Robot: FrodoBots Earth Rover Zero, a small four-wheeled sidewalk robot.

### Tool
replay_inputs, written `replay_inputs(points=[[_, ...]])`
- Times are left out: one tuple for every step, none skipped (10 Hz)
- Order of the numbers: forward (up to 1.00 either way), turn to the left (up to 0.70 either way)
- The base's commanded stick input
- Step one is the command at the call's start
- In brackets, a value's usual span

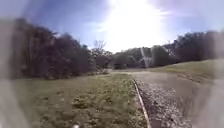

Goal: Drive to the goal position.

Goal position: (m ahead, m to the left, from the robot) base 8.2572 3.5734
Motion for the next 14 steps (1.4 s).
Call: replay_inputs(points=[[0.70, -0.34], [0.70, -0.34], [0.70, -0.34], [0.70, -0.34], [0.70, -0.26], [0.70, -0.03], [0.70, 0.00], [0.70, 0.00], [0.70, 0.00], [0.70, 0.00], [0.70, 0.00], [0.70, 0.00], [0.70, 0.00], [0.70, 0.00]])
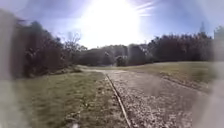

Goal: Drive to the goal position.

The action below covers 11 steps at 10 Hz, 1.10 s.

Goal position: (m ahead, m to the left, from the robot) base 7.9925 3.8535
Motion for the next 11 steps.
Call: replay_inputs(points=[[0.70, 0.00], [0.70, 0.00], [0.70, 0.00], [0.70, 0.00], [0.70, 0.00], [0.70, 0.00], [0.70, 0.00], [0.70, 0.00], [0.70, 0.00], [0.70, 0.00], [0.70, 0.00]])
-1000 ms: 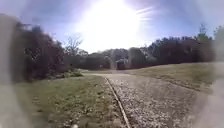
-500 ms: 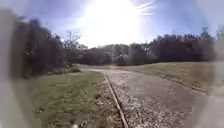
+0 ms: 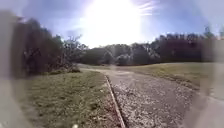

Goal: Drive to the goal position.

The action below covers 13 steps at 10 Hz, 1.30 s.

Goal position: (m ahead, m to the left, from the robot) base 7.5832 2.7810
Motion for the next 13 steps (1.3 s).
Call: replay_inputs(points=[[0.70, 0.00], [0.70, 0.00], [0.70, 0.00], [0.70, 0.00], [0.70, 0.00], [0.70, 0.00], [0.70, 0.00], [0.70, 0.00], [0.70, 0.00], [0.70, 0.00], [0.70, 0.00], [0.70, 0.00], [0.70, 0.00]])
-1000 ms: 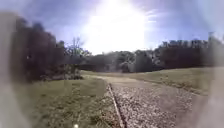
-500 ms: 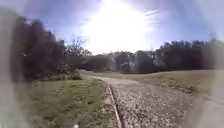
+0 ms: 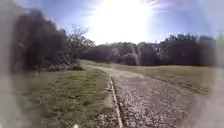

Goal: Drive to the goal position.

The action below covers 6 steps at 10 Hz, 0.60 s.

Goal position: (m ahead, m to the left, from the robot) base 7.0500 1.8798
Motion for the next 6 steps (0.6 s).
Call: replay_inputs(points=[[0.70, 0.00], [0.70, 0.00], [0.70, 0.00], [0.70, -0.06], [0.70, -0.18], [0.70, -0.30]])
